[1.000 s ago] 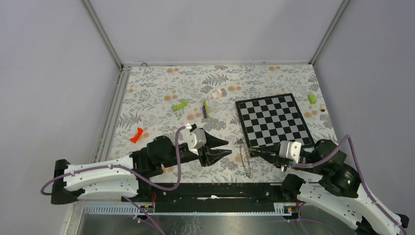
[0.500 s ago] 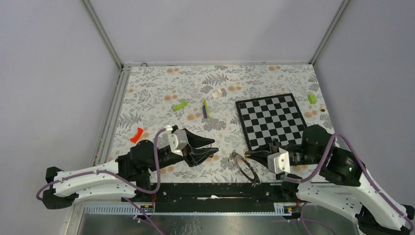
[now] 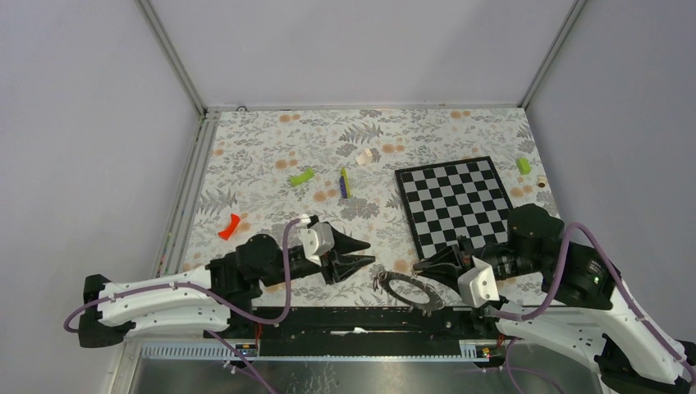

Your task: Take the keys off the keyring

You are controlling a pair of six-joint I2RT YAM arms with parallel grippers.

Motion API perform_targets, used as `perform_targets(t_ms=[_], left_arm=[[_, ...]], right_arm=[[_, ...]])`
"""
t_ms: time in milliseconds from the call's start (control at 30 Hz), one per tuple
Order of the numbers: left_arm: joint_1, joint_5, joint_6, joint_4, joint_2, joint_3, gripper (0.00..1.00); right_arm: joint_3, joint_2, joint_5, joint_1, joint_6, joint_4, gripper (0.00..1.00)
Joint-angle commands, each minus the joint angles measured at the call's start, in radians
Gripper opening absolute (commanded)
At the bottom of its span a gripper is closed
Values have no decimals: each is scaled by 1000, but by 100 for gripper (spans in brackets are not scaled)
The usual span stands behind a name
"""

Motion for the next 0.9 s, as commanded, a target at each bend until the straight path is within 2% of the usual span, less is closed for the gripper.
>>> perform_targets(t_ms=[0, 333, 867], left_arm=[[-2, 72, 8, 52, 18, 37, 36], [-2, 183, -45, 110, 55, 28, 35], [-2, 359, -197, 284, 136, 11, 35]], right_arm=[[50, 18, -109, 2, -10, 32, 0], [46, 16, -167, 2, 24, 66, 0], [31, 8, -148, 2, 36, 90, 0]])
